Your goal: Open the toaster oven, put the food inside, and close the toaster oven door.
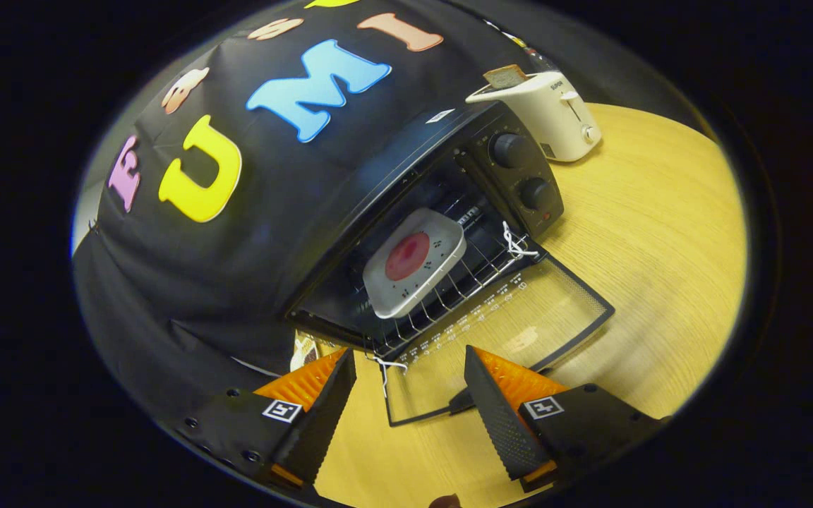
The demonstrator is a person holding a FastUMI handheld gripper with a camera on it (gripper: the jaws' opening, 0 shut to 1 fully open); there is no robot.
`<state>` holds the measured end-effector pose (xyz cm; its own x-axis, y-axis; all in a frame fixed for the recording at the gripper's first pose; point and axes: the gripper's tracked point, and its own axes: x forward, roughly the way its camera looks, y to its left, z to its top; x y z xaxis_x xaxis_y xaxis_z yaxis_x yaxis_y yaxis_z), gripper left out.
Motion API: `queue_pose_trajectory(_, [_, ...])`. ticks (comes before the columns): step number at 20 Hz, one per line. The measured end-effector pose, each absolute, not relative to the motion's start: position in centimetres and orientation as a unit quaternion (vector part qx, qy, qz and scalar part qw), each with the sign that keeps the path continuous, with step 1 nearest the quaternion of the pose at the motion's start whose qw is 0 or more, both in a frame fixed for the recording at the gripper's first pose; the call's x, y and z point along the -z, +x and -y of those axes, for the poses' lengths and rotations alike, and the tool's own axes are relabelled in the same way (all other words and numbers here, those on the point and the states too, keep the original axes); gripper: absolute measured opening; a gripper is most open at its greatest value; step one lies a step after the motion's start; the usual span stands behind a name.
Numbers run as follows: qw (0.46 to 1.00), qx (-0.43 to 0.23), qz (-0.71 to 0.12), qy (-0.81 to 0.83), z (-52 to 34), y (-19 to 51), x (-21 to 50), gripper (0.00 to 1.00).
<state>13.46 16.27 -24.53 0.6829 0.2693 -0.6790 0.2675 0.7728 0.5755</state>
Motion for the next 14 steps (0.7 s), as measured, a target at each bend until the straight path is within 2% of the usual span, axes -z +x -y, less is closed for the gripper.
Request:
queue_pose_trajectory(9, [0.89,-0.035,-0.427,0.154,-15.6,8.7,27.5,0.98])
queue_pose_trajectory(14, [0.881,-0.04,-0.464,0.084,-15.0,7.0,30.3,0.98])
